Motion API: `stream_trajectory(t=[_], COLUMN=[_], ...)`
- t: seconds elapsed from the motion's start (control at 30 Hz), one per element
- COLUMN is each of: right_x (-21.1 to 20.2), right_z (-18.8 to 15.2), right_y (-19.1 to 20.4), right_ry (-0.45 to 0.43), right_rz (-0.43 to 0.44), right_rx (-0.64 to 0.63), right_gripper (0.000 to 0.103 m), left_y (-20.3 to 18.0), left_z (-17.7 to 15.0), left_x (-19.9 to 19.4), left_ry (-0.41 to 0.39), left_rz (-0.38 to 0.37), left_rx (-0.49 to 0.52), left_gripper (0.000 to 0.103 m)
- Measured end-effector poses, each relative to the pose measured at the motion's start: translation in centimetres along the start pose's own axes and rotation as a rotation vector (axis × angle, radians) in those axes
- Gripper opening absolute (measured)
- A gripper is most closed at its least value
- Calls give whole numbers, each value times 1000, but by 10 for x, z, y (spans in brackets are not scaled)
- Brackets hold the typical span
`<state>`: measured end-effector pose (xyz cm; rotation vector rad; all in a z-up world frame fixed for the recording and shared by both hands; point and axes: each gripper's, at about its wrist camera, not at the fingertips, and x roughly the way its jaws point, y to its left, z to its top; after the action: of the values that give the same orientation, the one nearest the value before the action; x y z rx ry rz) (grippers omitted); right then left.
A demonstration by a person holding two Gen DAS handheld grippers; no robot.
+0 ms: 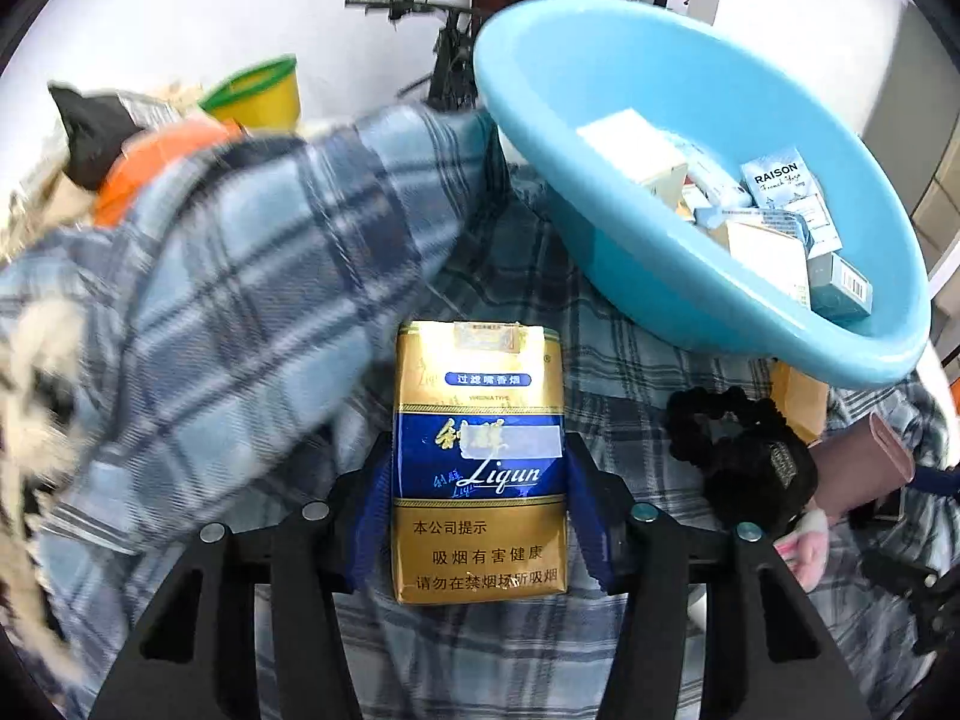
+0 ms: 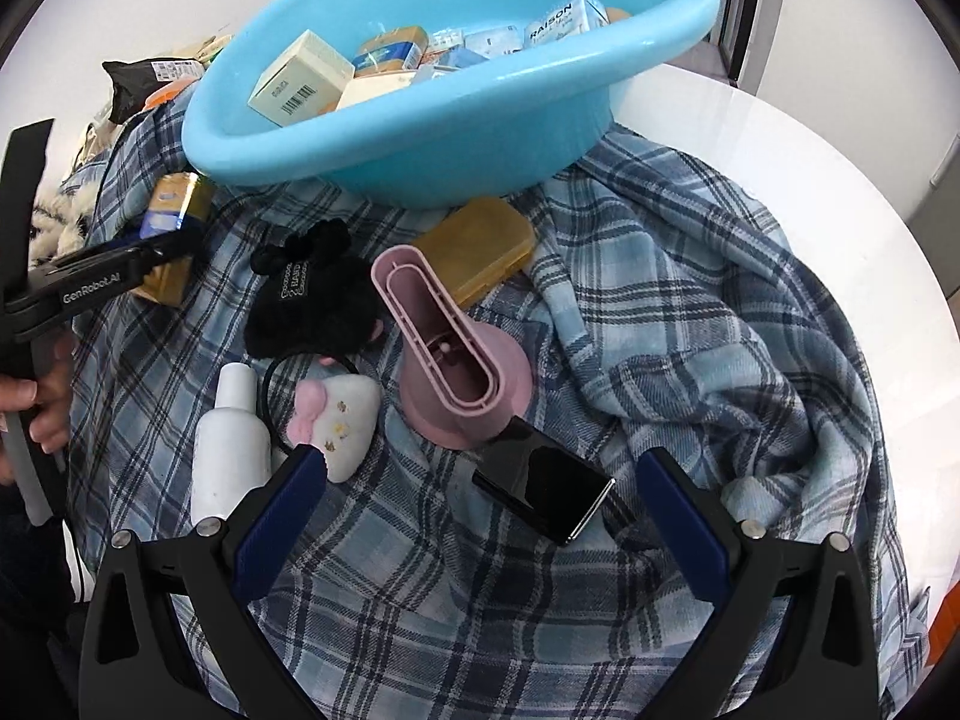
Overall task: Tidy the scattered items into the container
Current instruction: 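Lower the left tool over the gold Liqun pack and close on it, then hold the Liqun pack in the left tool while the right tool grasps the pink holder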
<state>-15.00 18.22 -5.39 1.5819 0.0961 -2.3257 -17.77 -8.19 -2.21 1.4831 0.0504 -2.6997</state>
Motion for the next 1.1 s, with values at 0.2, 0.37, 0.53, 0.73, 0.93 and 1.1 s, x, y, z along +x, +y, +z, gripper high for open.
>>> stream_trajectory(t=[0.2,0.37,0.53,0.73,0.93,1.1], right_x=[-3,-9,-16,-22,-2,20], right_z=[-3,-7,-9,-6,14,22], right_y=[-3,-3,-5,-3,12,13], right_ry=[-10,-16,-41,-107,-131,-88], right_rz=[28,14,17,46,-3,-27], right_rx=[21,12,20,-21,-182,-241], right_gripper=[103,103,103,103,94,78], left_y=[-2,-11,-23,-38,-45,-44], left_z=[-4,-14,-15,-24,-29,-33], left_x=[-4,-10,-15,-15,-19,-25], left_ry=[16,7,7,21,27,21], left_rz=[-23,-40,-51,-59,-69,-64], left_rx=[15,45,76,116,130,137], left_gripper=[55,55,56,56,56,56])
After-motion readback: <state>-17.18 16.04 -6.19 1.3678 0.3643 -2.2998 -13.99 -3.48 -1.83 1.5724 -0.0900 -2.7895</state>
